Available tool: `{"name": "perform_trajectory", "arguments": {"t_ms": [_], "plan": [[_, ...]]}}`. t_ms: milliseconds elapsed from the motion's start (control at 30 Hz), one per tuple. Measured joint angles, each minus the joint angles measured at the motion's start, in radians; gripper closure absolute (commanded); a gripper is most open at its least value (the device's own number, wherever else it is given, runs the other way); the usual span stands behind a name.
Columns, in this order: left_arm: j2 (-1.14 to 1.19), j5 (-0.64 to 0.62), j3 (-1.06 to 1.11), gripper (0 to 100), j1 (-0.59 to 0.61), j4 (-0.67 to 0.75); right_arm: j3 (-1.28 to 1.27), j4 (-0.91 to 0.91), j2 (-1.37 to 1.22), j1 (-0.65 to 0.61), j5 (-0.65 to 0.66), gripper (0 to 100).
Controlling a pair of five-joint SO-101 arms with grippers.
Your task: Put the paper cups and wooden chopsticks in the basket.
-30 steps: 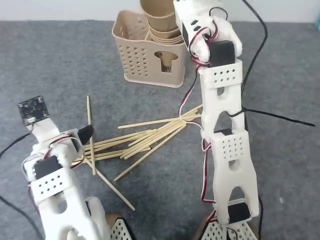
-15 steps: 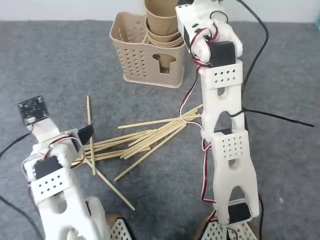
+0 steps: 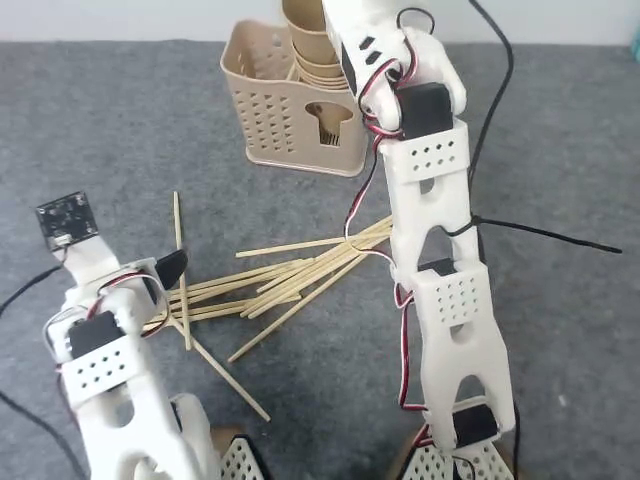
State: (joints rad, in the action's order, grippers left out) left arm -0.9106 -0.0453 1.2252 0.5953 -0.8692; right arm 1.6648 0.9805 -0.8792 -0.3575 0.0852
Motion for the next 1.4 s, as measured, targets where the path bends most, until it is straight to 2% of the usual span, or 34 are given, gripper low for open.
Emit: {"name": "perform_trajectory", "arguments": {"t_ms": [600,967,1267,1400], "plan": [[0.000,0.000,0.000,62,0.000,0.000,0.017,0.086,-0.158,-0.018,-0.008,98.9],[0.000,0.000,0.000,62,0.000,0.000,-0.025,0.110,-0.028,-0.028,-0.008,98.9],[0.000,0.000,0.000,62,0.000,0.000,0.002,0.206,-0.206,-0.029,-0.015,98.9],[0.000,0.000,0.000,62,0.000,0.000,0.015,0.265,-0.206,-0.035,-0.015,98.9]]}}
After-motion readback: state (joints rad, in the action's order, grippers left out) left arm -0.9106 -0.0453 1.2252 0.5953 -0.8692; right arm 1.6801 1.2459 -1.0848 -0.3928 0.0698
